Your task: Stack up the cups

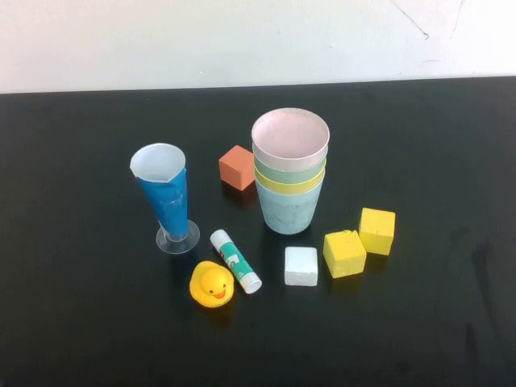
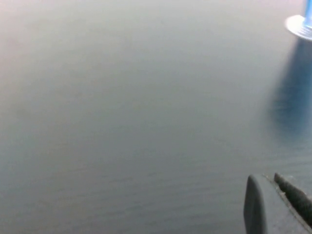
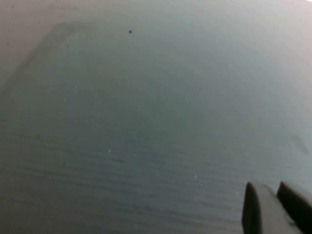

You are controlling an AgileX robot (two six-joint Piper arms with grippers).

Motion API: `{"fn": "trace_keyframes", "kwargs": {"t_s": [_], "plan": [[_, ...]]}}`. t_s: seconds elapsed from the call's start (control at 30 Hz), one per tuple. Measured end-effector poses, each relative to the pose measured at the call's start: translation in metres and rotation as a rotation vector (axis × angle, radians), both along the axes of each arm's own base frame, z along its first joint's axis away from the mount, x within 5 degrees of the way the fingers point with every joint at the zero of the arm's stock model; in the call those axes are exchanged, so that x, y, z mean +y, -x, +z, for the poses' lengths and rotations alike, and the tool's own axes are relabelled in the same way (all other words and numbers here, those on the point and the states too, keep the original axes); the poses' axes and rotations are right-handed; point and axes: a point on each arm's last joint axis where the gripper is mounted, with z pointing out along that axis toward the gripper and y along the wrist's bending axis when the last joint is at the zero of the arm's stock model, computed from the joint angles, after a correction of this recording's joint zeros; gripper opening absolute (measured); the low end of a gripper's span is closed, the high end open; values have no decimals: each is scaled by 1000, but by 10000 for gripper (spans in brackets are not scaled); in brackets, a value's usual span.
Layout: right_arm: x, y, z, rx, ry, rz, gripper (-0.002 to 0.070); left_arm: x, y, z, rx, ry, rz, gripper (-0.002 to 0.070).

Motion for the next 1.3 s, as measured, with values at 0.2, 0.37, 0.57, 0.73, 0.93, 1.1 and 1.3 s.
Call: {"fn": "trace_keyframes", "kwargs": {"t_s": [0.2, 0.37, 0.57, 0.73, 0.93, 1.1, 1.3], "plan": [[0, 0, 0, 1, 0, 0, 64, 5, -3, 0, -75, 40, 146, 1], [0, 0, 0, 1, 0, 0, 64, 6, -2, -5, -22, 13, 161, 1], [0, 0, 0, 1, 0, 0, 64, 3, -2, -5, -25, -57, 78, 1], [0, 0, 0, 2, 2, 0, 64, 1, -2, -5, -27, -65, 32, 1], [0, 0, 0, 2, 2, 0, 64, 1, -2, -5, -28, -71, 30, 1], [0, 0, 0, 2, 2, 0, 64, 1, -2, -5, -22, -73, 29, 1], [0, 0, 0, 2, 2, 0, 64, 1, -2, -5, -20, -74, 29, 1]]}}
